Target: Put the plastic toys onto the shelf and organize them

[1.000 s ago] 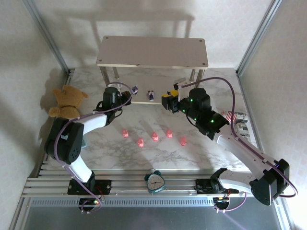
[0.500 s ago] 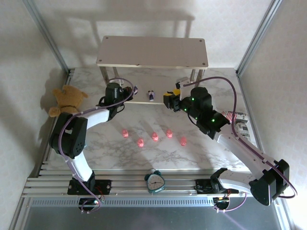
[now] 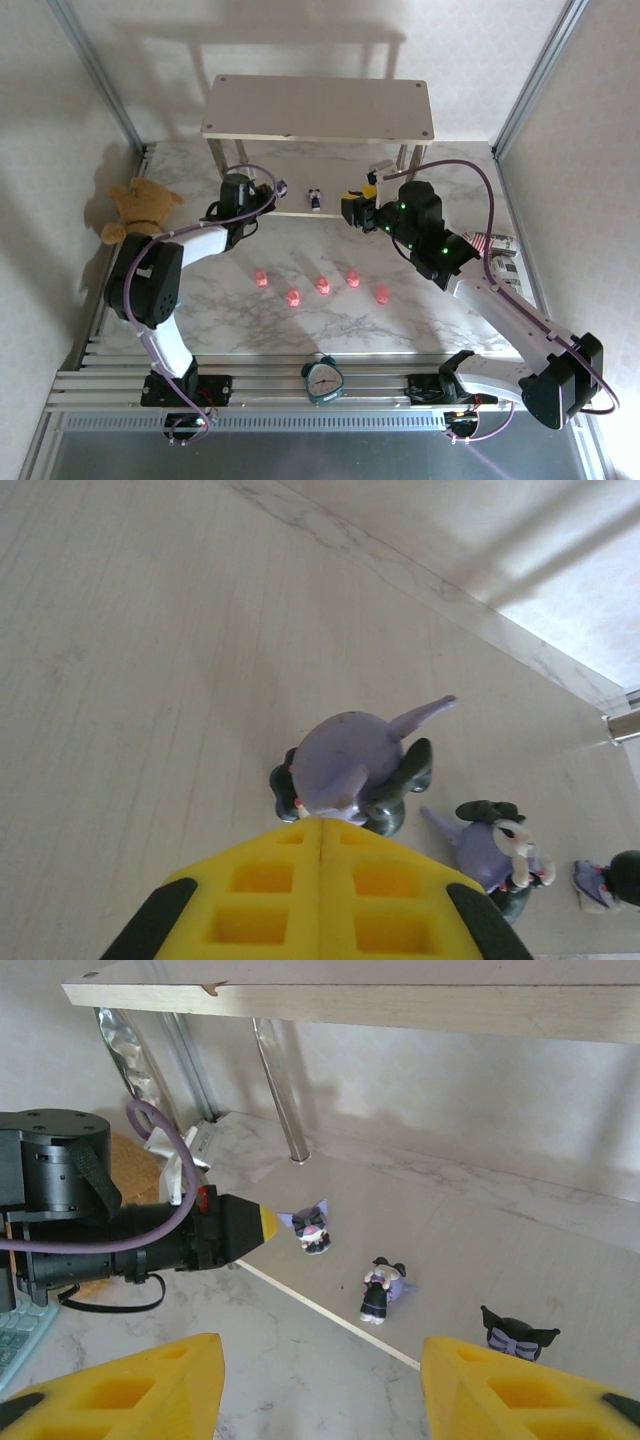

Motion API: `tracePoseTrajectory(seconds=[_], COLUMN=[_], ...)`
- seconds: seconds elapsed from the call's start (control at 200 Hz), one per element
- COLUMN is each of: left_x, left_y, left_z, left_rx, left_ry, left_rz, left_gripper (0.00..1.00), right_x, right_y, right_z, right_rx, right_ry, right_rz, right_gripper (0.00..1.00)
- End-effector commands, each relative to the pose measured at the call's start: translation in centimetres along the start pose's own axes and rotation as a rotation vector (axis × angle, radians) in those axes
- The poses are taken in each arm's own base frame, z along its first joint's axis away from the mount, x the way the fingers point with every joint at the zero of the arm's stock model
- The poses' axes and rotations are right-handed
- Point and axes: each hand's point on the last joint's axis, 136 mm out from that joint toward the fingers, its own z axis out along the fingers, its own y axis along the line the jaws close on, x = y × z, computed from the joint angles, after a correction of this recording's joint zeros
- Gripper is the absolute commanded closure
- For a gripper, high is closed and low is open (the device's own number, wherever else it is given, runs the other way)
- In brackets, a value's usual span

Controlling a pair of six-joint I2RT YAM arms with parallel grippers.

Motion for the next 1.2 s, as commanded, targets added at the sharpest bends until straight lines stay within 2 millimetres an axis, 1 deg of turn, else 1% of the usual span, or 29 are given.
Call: tracePoseTrajectory(seconds=[0.0,0.445,0.631,0.676,0.701,0.766,1.191], left_x=[-1.1,-1.4,-1.8,-1.7,-1.3,-1.3,-2.1], left_y=[0.7,1.3,1.3,1.3,1.7,1.8,2.2], left_z=[0.6,1.6,1.6,1.6,1.5,1.5,1.0], left_rx=[-0.034,-0.065,-0.066,-0.066,-0.083,-0.087,-0.108], left_ry=[-0.023,-0.024,-0.033,-0.032,-0.015,-0.015,-0.035], left_rz=[-0.019,-0.013,-0.009,-0.008,-0.009,-0.008,-0.002], left_gripper=[1.0,1.0,1.0,1.0,1.0,1.0,1.0], right_x=[-1.3,-1.2,-1.3,-1.3,-1.3,-1.4,-1.3], right_y=[-0.3,-1.1,-1.4,-1.4,-1.5,-1.5,-1.4], right_z=[-0.8,-1.1,-1.4,-1.4,-1.5,-1.6,-1.8], right_rx=[0.011,0.027,0.029,0.027,0.028,0.027,0.021], right_ry=[-0.043,-0.045,-0.052,-0.055,-0.055,-0.058,-0.059], right_rz=[0.003,0.006,0.016,0.019,0.021,0.023,0.028], right_gripper=[0.44,0.43,0.43,0.43,0.43,0.43,0.43])
